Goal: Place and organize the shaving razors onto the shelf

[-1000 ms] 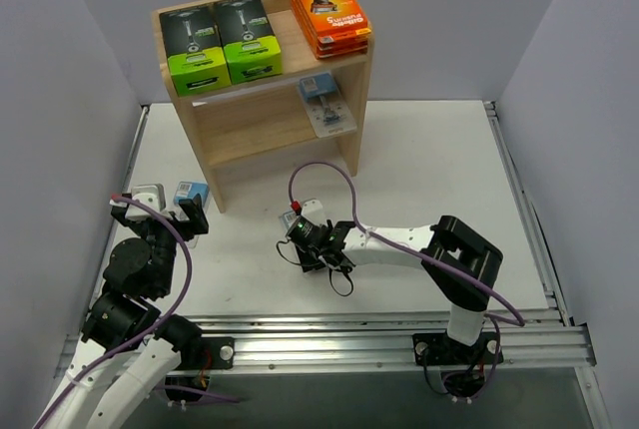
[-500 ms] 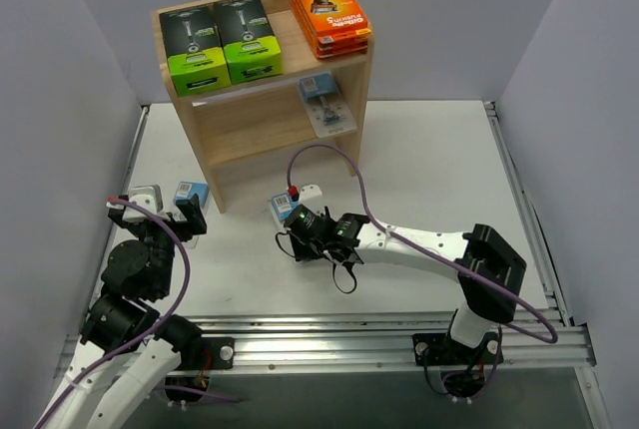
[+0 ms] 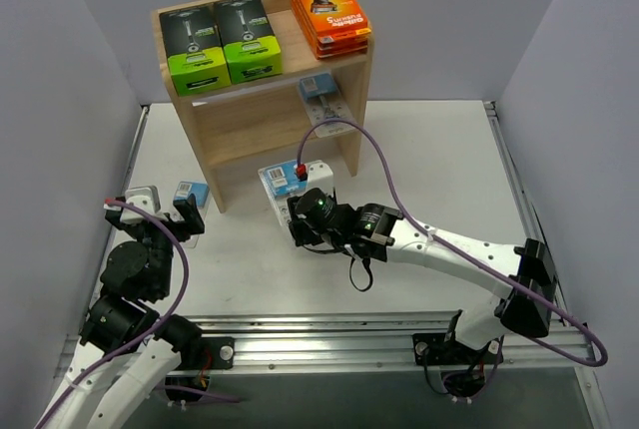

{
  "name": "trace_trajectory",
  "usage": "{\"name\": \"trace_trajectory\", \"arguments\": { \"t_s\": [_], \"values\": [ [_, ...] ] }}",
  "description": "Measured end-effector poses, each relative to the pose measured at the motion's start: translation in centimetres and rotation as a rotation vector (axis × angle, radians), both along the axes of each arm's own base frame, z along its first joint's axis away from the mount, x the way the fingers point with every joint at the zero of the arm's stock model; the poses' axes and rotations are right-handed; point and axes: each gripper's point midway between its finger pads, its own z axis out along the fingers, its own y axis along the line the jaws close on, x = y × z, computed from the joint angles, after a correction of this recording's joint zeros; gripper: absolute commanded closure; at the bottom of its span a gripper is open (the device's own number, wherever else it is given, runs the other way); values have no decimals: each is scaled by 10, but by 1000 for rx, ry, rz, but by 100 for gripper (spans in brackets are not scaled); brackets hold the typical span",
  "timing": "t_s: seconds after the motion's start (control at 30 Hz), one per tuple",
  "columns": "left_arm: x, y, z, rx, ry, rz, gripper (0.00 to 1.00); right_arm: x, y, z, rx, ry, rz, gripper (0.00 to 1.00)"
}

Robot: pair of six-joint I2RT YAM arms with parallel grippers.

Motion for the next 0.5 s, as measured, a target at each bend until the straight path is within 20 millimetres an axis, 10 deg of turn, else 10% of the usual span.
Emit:
{"name": "trace_trajectory", "arguments": {
  "t_s": [0.5],
  "values": [
    [1, -1, -2, 16, 3, -4, 6, 53, 13, 82, 30, -203, -22, 100]
  ]
}}
